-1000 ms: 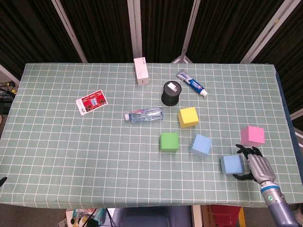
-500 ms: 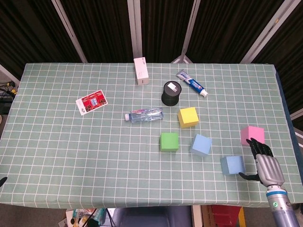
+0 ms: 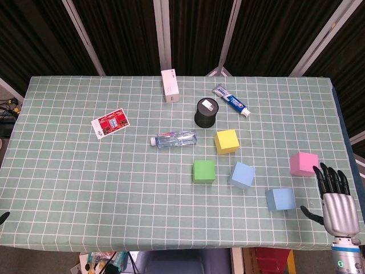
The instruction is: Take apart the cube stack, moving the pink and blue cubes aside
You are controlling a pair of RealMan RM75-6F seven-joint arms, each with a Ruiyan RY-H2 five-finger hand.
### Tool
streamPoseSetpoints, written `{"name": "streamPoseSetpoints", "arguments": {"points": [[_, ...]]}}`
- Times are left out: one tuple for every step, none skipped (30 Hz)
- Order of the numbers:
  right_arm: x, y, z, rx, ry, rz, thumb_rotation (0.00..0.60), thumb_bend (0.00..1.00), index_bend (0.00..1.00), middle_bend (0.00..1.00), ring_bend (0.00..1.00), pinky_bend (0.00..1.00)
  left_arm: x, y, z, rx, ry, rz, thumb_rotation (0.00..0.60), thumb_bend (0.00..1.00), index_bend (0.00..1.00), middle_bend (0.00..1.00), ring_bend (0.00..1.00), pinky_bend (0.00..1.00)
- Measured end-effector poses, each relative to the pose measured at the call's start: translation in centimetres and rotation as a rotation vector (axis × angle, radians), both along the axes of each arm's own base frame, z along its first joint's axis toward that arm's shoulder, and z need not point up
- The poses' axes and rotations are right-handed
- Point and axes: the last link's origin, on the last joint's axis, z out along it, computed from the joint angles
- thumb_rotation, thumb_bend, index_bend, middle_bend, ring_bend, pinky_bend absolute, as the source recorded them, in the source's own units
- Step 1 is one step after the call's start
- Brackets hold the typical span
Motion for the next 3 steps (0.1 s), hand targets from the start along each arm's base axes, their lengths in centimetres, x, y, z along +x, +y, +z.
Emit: {"name": "streamPoseSetpoints", "arguments": {"points": [[-0.09,0.21,0.16,-0.006,-0.006,0.009,0.6,0.1,0.01,0.02,0.04,0.0,0.02,0.01,0.03,0.001,0.002,-0.005,0.6,0.18,0.16,0.0,0.0,0.0],[-0.11,0.36,0.25,-0.008,-0.01,0.016,0.6,0.1,0.01,0.02,0.04,0.0,0.04,0.03,0.05,0.002,0.005,-0.011,0.6,0.18,0.16,0.0,0.0,0.0],[-0.13,0.48,0.31,-0.008,-0.013,0.021,0.6,0.1,0.01,0.02,0.04,0.0,0.08,0.07,0.1,0.004,0.009,-0.021,0.6,0.18,0.16,0.0,0.0,0.0]]}}
